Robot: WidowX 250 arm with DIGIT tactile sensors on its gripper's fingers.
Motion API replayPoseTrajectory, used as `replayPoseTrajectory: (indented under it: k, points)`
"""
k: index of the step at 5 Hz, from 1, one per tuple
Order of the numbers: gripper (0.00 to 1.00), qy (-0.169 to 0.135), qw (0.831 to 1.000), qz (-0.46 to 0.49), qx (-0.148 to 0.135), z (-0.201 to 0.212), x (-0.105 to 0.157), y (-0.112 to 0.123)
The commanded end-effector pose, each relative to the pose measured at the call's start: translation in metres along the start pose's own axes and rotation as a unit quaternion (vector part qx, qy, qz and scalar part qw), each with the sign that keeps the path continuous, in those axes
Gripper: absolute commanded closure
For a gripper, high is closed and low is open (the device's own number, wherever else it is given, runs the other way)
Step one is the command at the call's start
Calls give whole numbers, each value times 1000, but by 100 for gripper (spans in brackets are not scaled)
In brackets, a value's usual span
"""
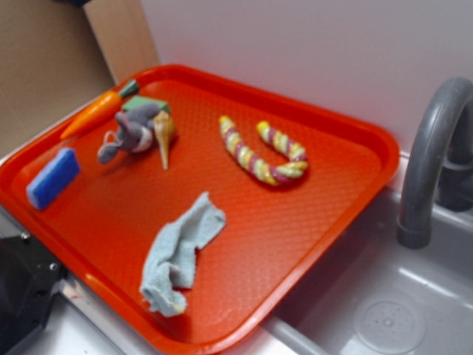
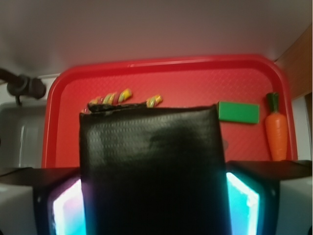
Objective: Grab the black box.
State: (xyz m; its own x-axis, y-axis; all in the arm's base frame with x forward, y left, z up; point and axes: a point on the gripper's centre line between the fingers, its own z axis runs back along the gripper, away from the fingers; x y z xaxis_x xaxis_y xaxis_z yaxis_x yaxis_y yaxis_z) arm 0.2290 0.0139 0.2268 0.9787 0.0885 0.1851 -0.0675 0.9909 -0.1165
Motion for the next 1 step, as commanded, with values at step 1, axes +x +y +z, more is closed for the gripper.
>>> replayPoseTrajectory:
  k: [1]
  points:
    - [100,10,1000,-13,15,-32,38,-2]
